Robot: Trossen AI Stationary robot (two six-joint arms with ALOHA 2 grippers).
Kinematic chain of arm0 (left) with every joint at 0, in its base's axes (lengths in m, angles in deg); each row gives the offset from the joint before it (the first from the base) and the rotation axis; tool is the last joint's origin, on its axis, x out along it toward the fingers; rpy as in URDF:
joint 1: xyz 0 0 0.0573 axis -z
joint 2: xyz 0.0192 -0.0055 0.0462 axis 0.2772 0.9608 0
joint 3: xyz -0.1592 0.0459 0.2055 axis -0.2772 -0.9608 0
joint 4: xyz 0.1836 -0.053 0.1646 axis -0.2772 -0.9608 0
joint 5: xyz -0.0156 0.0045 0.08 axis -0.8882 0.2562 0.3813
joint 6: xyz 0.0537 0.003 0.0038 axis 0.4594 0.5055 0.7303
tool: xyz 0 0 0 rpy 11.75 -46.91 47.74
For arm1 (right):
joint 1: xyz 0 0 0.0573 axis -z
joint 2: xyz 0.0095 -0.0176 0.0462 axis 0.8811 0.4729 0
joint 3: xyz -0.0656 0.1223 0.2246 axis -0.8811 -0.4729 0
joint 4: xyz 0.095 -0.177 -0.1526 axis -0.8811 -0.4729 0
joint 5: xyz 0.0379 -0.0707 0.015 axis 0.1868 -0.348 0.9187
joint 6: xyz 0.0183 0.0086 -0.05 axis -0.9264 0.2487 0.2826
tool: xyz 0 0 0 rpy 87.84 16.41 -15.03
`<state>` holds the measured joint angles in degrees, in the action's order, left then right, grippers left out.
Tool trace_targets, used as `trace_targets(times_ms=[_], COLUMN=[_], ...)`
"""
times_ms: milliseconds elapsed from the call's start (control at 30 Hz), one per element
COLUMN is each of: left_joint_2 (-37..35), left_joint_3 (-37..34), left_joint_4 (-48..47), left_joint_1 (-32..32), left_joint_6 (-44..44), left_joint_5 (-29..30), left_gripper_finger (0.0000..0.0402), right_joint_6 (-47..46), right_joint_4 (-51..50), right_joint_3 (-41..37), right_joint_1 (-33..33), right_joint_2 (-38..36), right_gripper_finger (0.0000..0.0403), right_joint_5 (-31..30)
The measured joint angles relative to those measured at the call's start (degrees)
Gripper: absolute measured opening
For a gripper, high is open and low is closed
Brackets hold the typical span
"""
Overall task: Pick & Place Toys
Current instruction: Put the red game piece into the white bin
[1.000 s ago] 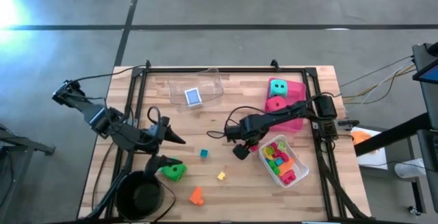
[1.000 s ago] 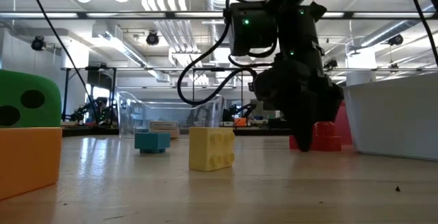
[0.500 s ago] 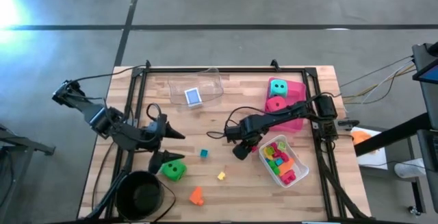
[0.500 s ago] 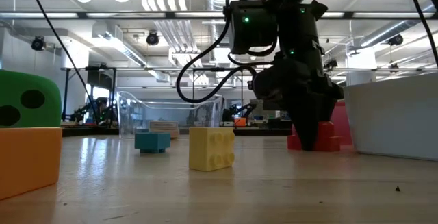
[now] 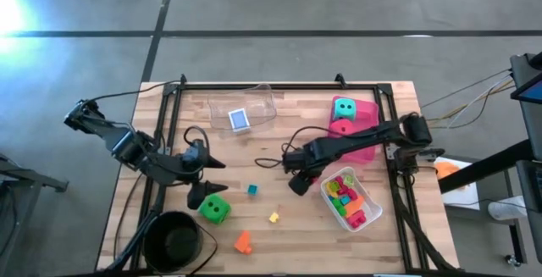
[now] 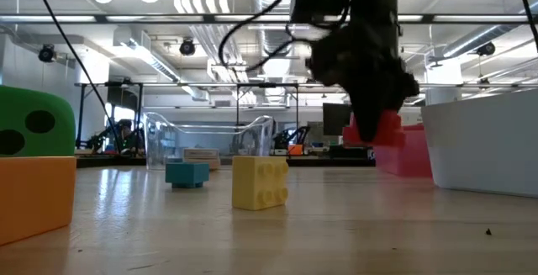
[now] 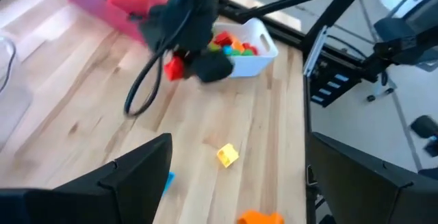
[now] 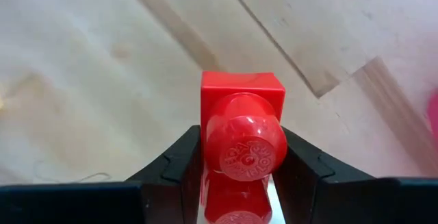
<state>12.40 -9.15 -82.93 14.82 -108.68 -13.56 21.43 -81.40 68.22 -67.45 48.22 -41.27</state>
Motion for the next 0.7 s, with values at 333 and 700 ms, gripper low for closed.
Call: trace_targets(times_ms=[333, 700], left_joint_2=[0.0, 0.0], left_joint_3=[0.0, 0.0], left_joint_4=[-1.41, -3.49], left_joint_1=[0.0, -0.79], left_joint_6=[-1.0, -0.95], left_joint_5=[-0.26, -0.26], left_gripper_finger=[0.0342, 0.0343], right_joint_6=[-0.73, -9.19], right_joint_4=[-0.3, -4.12], right_joint_3=[-0.47, -5.47], right_joint_1=[-3.22, -8.5], right_joint_2=[-11.5, -23.36], right_gripper_finger=[0.0128, 0.0128], right_joint_5=[1.28, -1.48])
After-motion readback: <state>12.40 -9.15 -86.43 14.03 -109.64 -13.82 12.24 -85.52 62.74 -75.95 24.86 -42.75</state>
